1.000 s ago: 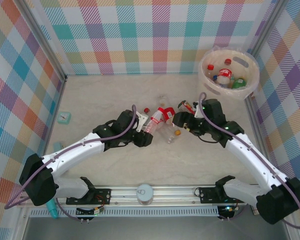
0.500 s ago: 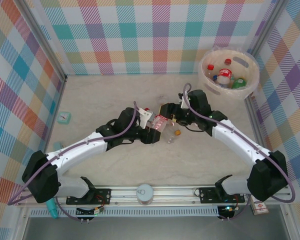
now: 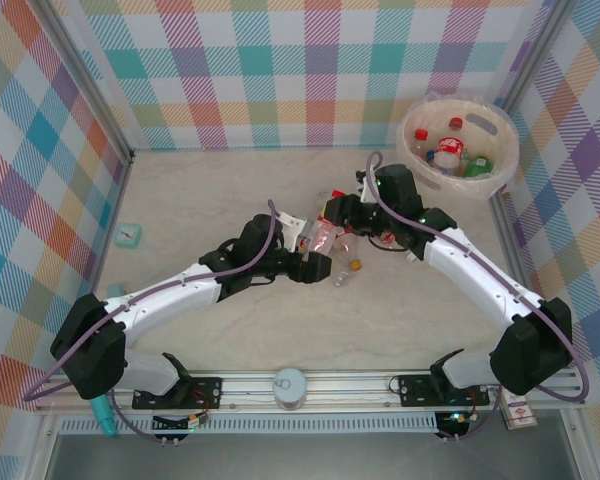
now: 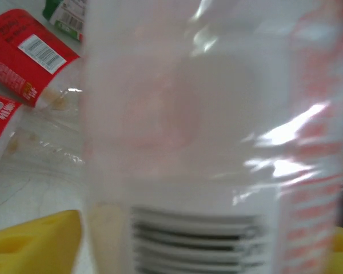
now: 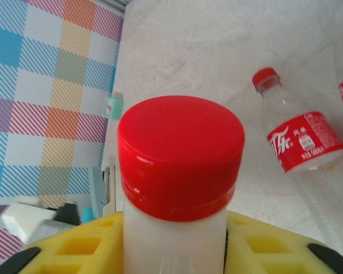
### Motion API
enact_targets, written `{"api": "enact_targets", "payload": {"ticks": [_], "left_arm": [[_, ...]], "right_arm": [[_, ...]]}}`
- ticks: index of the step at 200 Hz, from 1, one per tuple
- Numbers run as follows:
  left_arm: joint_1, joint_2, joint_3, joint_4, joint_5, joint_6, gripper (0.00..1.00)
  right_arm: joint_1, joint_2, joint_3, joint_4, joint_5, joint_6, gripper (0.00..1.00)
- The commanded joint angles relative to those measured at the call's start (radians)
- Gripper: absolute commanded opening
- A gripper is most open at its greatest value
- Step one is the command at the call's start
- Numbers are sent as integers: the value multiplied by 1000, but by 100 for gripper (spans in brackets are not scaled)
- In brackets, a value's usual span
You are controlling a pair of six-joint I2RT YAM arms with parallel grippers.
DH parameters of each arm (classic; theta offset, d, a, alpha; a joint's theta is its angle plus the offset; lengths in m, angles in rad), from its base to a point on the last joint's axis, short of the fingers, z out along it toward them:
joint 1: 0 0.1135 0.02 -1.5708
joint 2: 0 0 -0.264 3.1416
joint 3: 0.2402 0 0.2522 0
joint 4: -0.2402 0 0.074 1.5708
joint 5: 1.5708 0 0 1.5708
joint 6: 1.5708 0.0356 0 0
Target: Put the plastic bottles in the bin
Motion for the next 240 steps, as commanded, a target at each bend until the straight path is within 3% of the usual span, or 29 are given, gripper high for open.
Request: {"api": "enact_targets", "payload": {"ticks": [1,33,67,91,108,140,180,203,240], "left_arm": [[-1,-39,-10,34,-92,2,100],[3,-132,-38,-4,-210,9,100],[42,-94,10,-116,-233,-75,100],[107,-29,27,-136,-205,-190,99],[135,35,63,-145,-216,-261,96],[143,156,124,-86,-200,-373,94],[143,275,171,-48,-214,-448,94],[143,321,166,17,-205,-459,100],[142,408,210,20,-210,-453,100]], "right_arm": [[-5,-28,125,-83,69,-90,37],[-71,-41,372,-246,256,-256,37],[-128,-37,674,-376,645,-461,36],[-164,-36,756,-324,876,-600,35],[-217,-8,773,-269,960,-691,34],[-364,104,826,-253,896,-704,33],[-432,284,911,-357,718,-603,34],[-458,329,853,-380,583,-510,35],[-460,348,700,-364,523,-444,34]]}}
